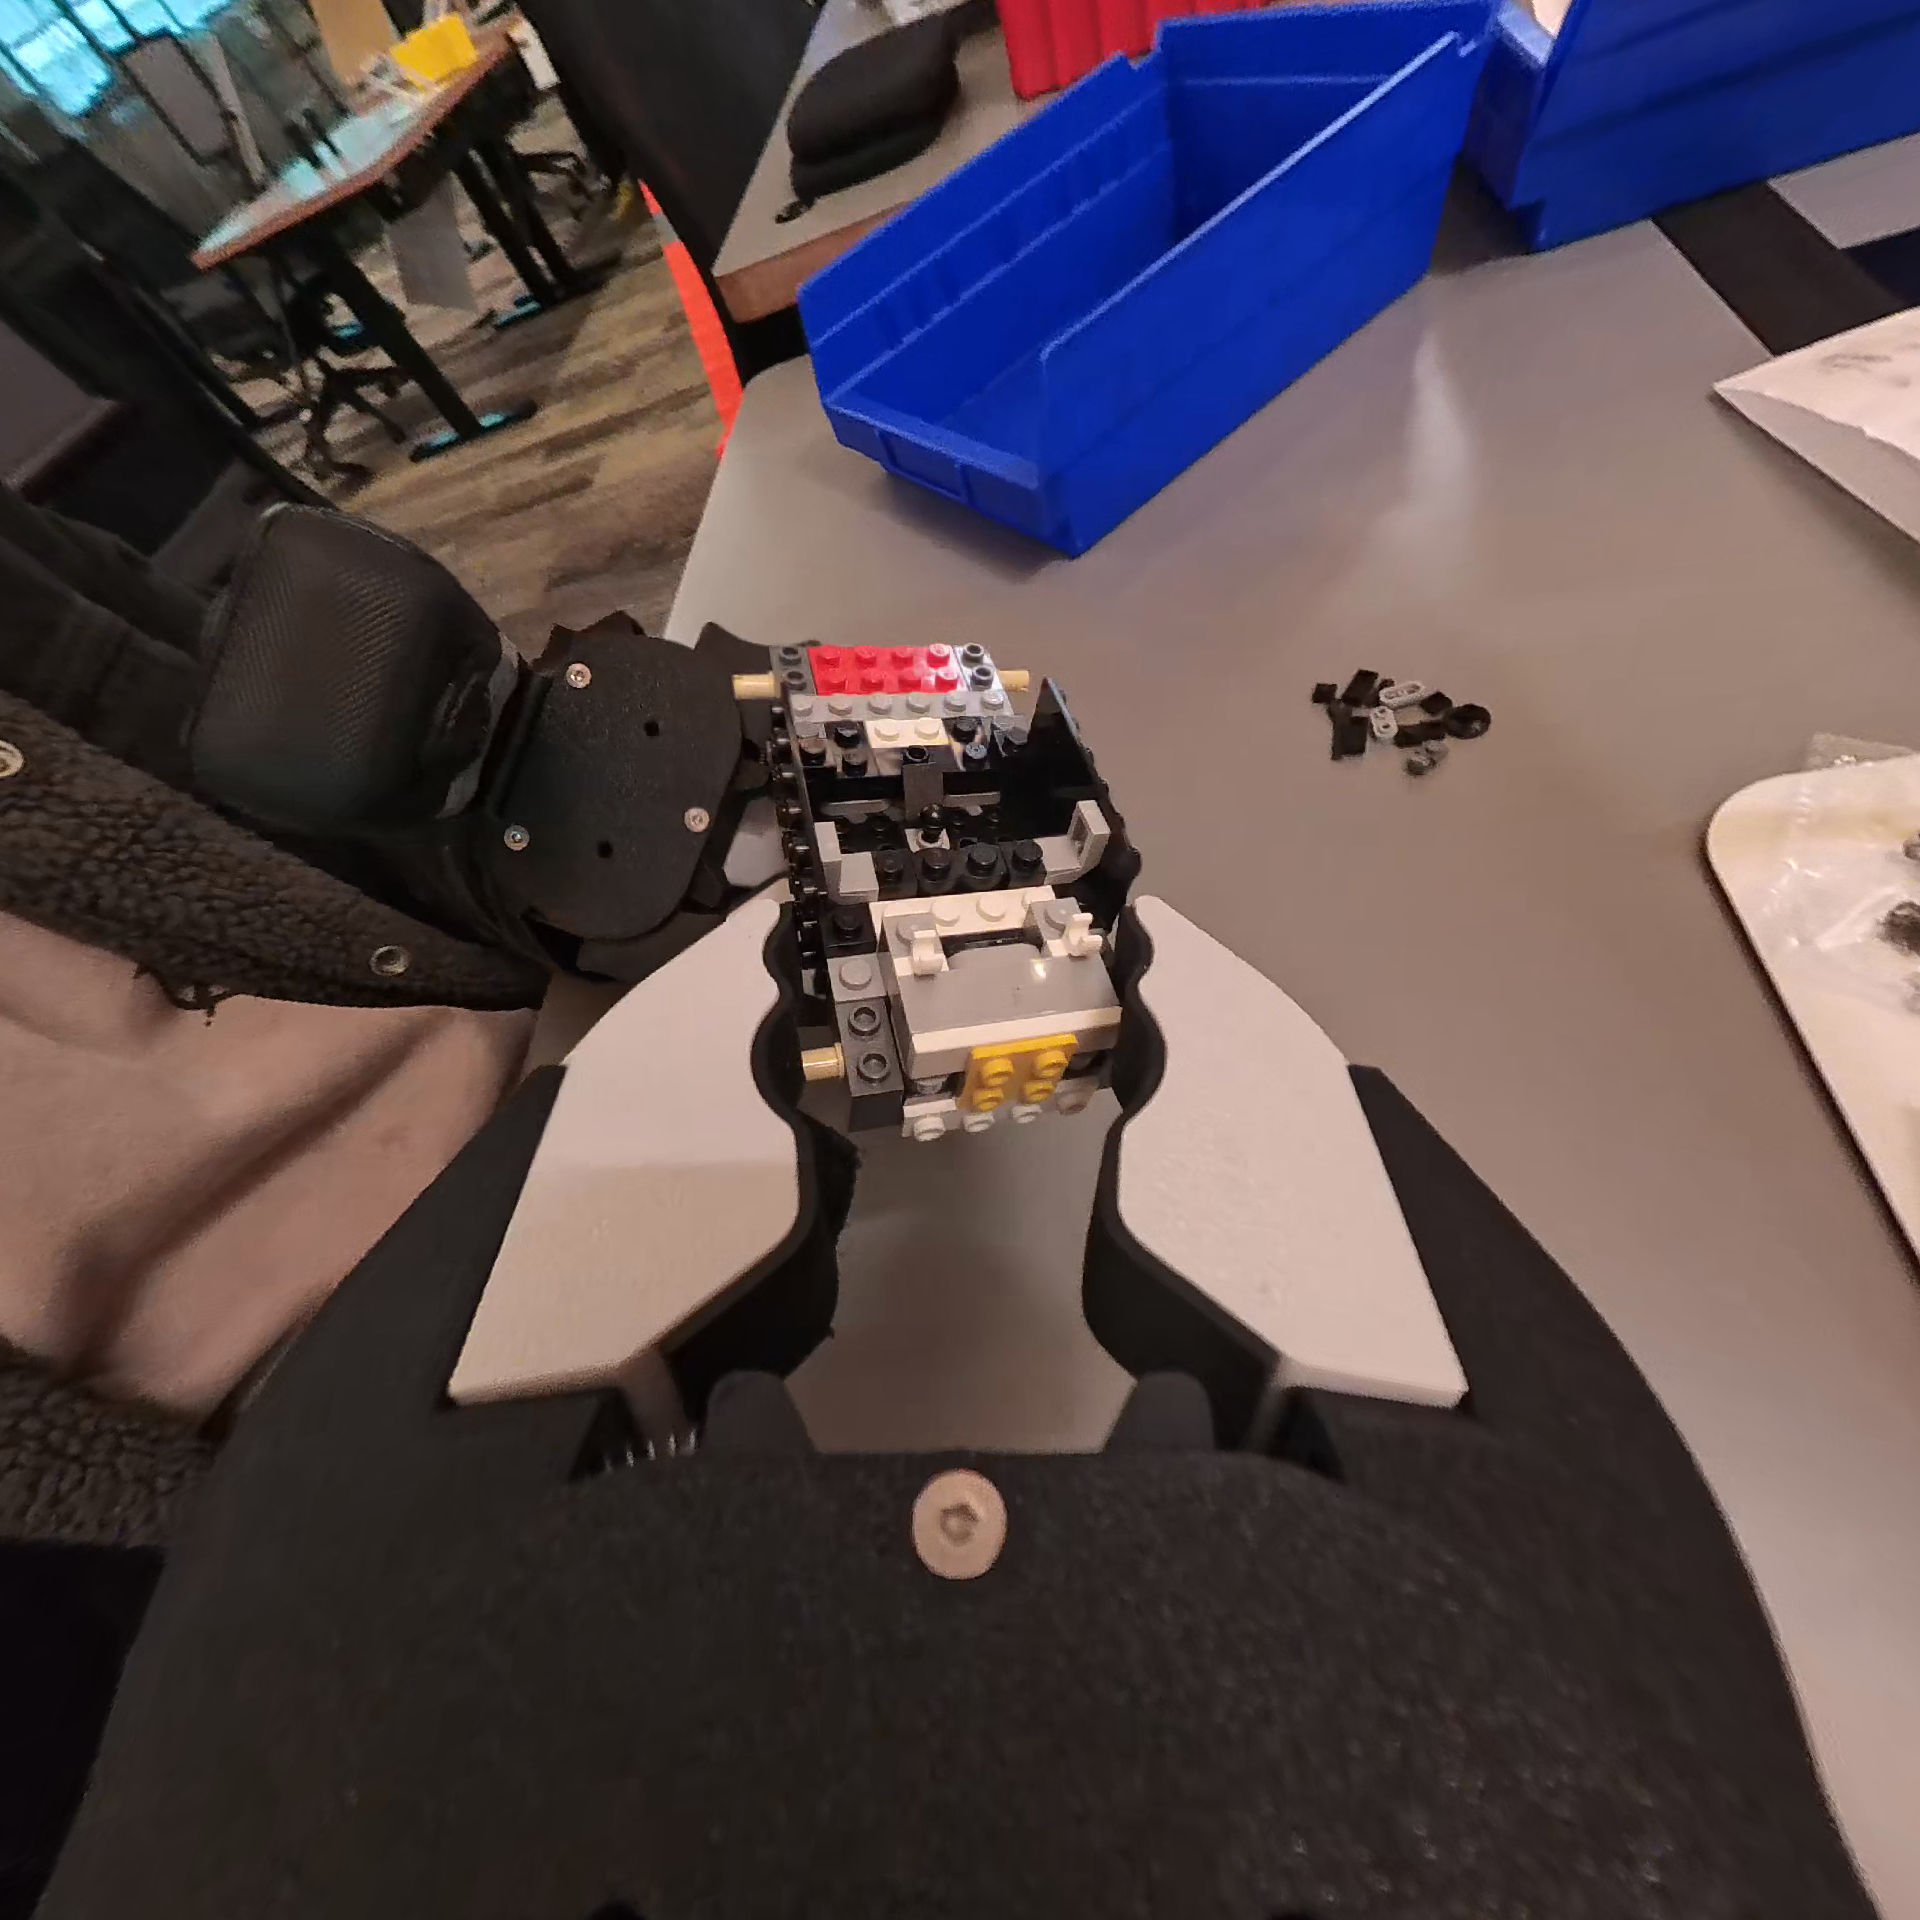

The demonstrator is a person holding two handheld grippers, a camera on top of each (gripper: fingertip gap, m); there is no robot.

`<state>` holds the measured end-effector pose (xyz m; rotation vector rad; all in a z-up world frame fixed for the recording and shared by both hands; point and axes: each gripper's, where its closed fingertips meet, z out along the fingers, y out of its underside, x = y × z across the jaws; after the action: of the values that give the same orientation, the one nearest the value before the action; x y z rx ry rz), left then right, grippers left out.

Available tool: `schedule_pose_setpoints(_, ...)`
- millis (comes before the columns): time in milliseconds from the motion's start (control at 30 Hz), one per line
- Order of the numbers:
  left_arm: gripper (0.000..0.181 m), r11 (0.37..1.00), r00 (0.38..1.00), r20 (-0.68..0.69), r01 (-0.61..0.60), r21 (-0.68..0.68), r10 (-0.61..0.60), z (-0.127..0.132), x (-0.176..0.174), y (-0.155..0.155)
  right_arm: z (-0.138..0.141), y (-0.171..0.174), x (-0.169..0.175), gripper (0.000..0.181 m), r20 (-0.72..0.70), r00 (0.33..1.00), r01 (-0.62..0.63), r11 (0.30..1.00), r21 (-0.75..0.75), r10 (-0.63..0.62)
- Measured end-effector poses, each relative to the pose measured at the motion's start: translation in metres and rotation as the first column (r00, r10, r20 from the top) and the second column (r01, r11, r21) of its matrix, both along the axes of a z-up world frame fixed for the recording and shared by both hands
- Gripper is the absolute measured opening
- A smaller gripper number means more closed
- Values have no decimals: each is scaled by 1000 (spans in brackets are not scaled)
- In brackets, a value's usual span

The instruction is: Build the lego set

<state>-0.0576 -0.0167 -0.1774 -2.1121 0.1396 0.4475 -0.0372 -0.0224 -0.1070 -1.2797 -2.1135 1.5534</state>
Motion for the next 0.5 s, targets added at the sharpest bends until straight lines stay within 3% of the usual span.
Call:
schedule_pose_setpoints(300, 0, 999, 998, 43, 45, -22, -44, -1, 11, -1, 3, 1, -4, 58, -92, 991, -104, 994, -26, 101)
schedule_pose_setpoints(500, 0, 996, 991, 100, 89, -21, -86, 3, 22, -3, 2, 9, 2, 58, -200, 962, -170, 981, 97, 187)
